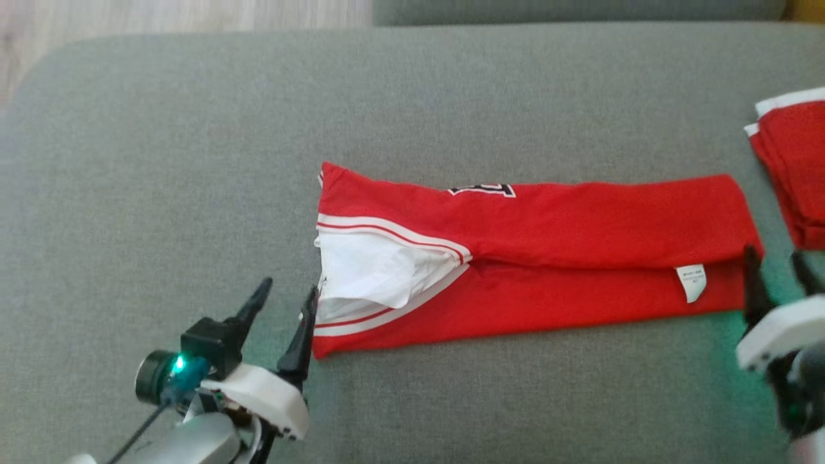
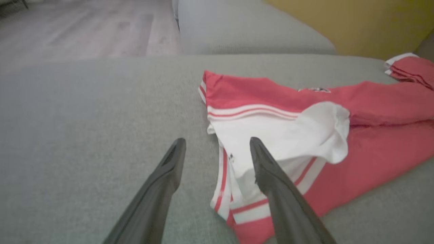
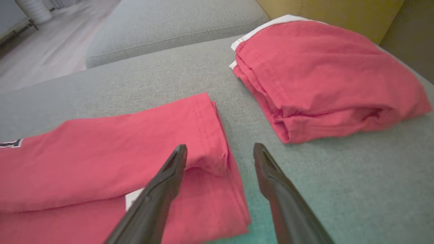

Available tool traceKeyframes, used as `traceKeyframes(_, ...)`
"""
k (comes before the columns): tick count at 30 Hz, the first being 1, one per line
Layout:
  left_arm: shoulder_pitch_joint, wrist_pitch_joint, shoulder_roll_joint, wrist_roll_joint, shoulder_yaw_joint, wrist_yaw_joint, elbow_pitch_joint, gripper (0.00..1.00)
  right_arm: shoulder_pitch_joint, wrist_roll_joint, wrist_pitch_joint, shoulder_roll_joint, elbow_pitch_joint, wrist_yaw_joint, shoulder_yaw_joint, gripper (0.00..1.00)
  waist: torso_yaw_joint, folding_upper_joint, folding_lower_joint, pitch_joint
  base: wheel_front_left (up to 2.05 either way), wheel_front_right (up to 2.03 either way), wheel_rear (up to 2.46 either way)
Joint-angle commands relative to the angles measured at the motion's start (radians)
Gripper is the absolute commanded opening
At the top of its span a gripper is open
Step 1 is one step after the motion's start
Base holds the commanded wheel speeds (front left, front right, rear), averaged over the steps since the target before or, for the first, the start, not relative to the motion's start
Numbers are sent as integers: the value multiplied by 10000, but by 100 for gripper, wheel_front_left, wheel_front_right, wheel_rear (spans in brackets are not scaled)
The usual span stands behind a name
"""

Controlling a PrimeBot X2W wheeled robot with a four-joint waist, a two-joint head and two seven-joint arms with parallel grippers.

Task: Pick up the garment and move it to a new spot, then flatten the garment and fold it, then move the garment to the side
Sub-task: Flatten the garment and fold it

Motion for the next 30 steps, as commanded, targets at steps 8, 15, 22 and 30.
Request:
traceKeyframes(8, 1963, -125, -1278, 3396, 2789, 1018, -877, 100, 823, 372, -408, 935, -610, -9, -476, 100, 364, 0, 0, -913, 0, 0, 0)
traceKeyframes(15, 3074, -126, -2485, 5422, 3799, 1063, -1410, 100, 231, 361, -378, 1204, 95, -9, -1601, 100, 938, 0, 0, -1054, 0, 0, 0)
traceKeyframes(22, 3652, -127, -3264, 6678, 3977, 383, -1285, 100, -976, -866, 63, 1245, 1441, -9, -3497, 100, 1579, 0, 0, -943, 0, 0, 0)
traceKeyframes(30, 3811, -127, -3801, 7144, 4553, -296, -979, 100, -1790, -1748, 738, 1267, 2835, -9, -4748, 100, 1807, 0, 0, -694, 0, 0, 0)
